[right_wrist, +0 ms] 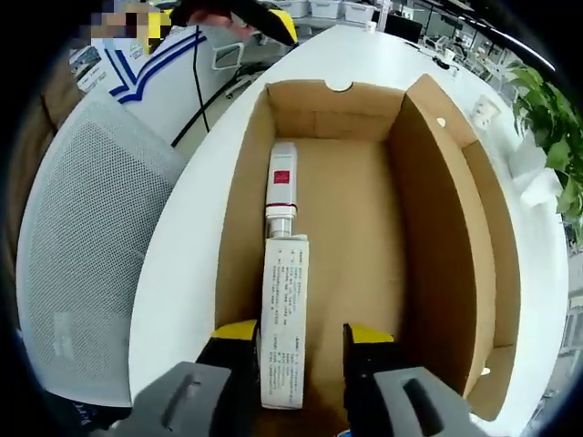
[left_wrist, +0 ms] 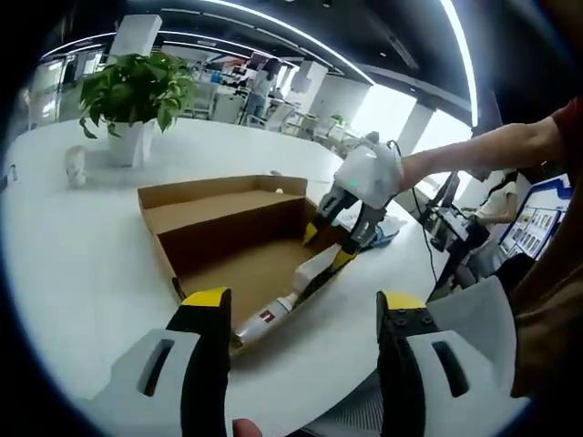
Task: Operate the shoe box by opening the lid, removing the specified soft item, and placing it in the target area until the item is outside and the box remains undamaged.
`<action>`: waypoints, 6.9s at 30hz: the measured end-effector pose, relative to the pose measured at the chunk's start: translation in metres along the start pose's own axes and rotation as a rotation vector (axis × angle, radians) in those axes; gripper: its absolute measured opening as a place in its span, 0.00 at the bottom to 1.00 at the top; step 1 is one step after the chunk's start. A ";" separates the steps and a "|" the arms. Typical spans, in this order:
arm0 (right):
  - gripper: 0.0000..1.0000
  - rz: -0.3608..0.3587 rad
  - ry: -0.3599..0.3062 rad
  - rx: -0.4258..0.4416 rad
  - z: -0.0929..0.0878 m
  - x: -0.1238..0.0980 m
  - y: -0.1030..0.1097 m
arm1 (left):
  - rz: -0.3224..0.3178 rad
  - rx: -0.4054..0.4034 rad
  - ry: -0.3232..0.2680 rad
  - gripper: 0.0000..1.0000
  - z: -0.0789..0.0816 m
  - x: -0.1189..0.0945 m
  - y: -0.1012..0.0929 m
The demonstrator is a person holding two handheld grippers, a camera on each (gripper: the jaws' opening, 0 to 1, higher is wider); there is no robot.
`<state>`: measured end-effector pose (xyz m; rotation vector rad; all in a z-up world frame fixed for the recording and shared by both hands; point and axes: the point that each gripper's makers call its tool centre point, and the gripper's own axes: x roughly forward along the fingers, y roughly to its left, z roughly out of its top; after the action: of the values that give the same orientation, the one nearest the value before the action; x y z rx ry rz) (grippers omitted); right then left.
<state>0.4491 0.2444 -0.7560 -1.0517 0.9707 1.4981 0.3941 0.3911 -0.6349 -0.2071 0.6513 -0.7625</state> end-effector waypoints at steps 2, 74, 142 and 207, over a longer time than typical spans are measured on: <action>0.24 -0.004 0.008 -0.006 0.000 0.004 0.003 | 0.000 0.000 -0.002 0.64 0.000 0.000 0.000; 0.16 -0.199 -0.106 0.060 -0.010 -0.116 0.026 | -0.043 0.054 -0.019 0.64 0.023 0.016 -0.028; 0.16 -0.281 -0.016 0.278 -0.193 -0.176 0.009 | -0.051 0.088 0.095 0.64 0.014 0.034 -0.043; 0.17 -0.221 0.133 0.323 -0.324 -0.105 -0.031 | 0.019 0.086 0.165 0.67 0.005 0.029 -0.031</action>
<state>0.5332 -0.0868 -0.7531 -0.9949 1.1086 1.0602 0.3954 0.3486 -0.6319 -0.0597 0.7737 -0.7929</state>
